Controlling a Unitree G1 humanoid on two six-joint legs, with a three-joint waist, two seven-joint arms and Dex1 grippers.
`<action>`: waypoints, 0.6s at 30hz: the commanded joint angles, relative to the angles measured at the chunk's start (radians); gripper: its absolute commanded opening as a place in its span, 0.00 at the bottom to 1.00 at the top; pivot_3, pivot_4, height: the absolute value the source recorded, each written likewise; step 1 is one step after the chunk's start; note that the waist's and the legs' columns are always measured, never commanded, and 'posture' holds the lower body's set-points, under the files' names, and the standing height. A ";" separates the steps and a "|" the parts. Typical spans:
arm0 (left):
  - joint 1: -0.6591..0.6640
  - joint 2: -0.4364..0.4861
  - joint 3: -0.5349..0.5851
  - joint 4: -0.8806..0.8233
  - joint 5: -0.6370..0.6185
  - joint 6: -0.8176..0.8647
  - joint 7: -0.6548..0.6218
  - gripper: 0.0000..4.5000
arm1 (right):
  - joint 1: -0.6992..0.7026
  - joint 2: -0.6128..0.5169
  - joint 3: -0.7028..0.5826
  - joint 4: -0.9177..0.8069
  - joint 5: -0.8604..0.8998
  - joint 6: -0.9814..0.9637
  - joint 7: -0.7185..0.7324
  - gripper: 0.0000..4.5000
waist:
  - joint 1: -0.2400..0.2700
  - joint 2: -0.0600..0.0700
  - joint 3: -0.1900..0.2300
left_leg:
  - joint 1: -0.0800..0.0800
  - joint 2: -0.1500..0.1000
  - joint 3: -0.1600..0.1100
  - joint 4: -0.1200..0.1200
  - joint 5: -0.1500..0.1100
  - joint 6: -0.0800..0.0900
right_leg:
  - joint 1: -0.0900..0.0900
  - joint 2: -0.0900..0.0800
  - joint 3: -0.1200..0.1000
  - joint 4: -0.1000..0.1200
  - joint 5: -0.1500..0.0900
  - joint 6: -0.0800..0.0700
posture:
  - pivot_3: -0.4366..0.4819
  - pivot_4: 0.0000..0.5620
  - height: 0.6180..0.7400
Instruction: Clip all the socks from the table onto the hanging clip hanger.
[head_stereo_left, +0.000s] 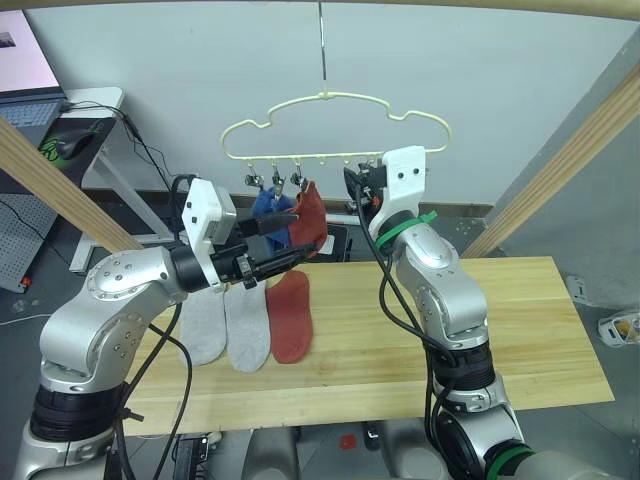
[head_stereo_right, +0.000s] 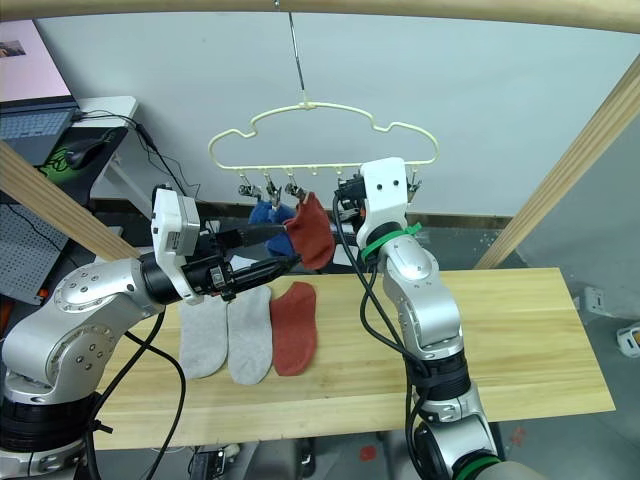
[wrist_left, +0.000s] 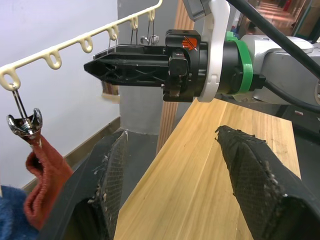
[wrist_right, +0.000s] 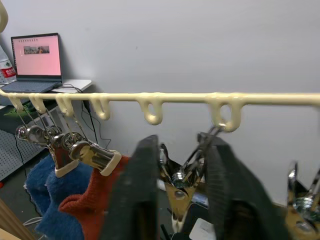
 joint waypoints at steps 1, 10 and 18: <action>0.001 0.004 0.024 -0.043 -0.019 -0.006 -0.001 0.68 | -0.021 0.004 0.011 -0.022 0.009 -0.028 -0.004 0.01 | 0.000 0.000 0.000 | 0.000 0.000 0.000 0.000 0.000 0.000 | 0.000 0.000 0.000 0.000 0.000 0.000 | 0.32 0.41 0.97; 0.039 0.002 0.037 -0.037 0.047 -0.049 0.041 0.68 | -0.021 0.005 0.010 -0.032 0.011 -0.023 -0.002 0.00 | 0.000 0.000 0.000 | 0.000 0.000 0.000 0.000 0.000 0.000 | 0.000 0.000 0.000 0.000 0.000 0.000 | 0.32 0.41 0.97; 0.169 -0.073 0.097 0.021 0.266 -0.156 0.272 0.80 | -0.023 0.006 0.011 -0.043 0.017 -0.009 0.000 0.00 | -0.002 0.000 0.000 | 0.000 0.000 0.000 0.000 0.000 0.000 | 0.000 0.000 0.001 0.000 0.000 0.000 | 0.34 0.44 0.97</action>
